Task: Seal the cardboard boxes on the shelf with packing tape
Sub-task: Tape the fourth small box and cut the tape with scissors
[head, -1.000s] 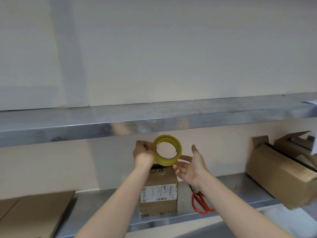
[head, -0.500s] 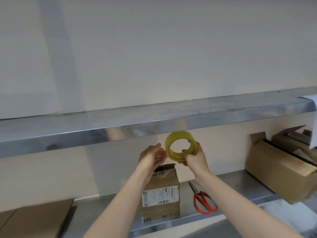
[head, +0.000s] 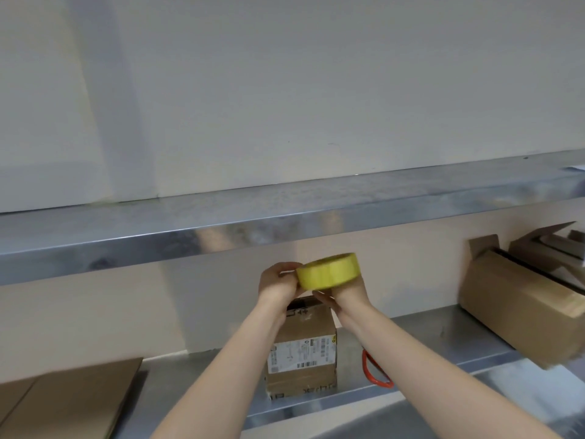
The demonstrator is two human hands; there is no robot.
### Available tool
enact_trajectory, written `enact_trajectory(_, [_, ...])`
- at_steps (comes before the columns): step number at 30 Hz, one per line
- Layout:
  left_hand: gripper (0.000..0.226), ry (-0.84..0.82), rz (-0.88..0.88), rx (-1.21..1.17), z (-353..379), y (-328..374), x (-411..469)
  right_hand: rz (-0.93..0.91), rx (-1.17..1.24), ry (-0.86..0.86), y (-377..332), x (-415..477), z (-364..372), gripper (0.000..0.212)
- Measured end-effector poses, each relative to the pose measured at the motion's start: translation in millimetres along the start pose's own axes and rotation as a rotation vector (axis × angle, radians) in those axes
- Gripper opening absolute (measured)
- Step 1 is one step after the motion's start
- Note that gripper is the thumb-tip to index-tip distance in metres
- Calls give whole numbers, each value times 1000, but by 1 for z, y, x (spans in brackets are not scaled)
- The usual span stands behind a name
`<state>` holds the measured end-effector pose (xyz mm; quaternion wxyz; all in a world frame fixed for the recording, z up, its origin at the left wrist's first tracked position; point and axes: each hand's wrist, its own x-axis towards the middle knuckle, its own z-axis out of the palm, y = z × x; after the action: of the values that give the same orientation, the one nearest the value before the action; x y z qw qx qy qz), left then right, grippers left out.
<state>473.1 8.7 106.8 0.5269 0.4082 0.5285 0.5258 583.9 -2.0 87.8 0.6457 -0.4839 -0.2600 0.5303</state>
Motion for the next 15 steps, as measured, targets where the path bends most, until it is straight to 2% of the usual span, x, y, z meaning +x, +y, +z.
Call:
enact_trajectory(2, [25, 11, 38, 63, -2, -1, 2, 38, 56, -26, 3, 1, 1, 27])
enact_trajectory(6, [26, -15, 100, 92, -5, -4, 8, -6, 20, -26, 3, 3, 6, 17])
enact_trajectory(9, [13, 11, 101, 139, -4, -3, 12, 3, 32, -31, 2, 4, 11, 15])
enact_trajectory(12, [11, -6, 81, 260, -4, -4, 17, -32, -97, -54, 3, 3, 12, 22])
enact_trajectory(15, [17, -20, 38, 363, -8, -4, 18, -80, -262, -9, 7, 4, 8, 17])
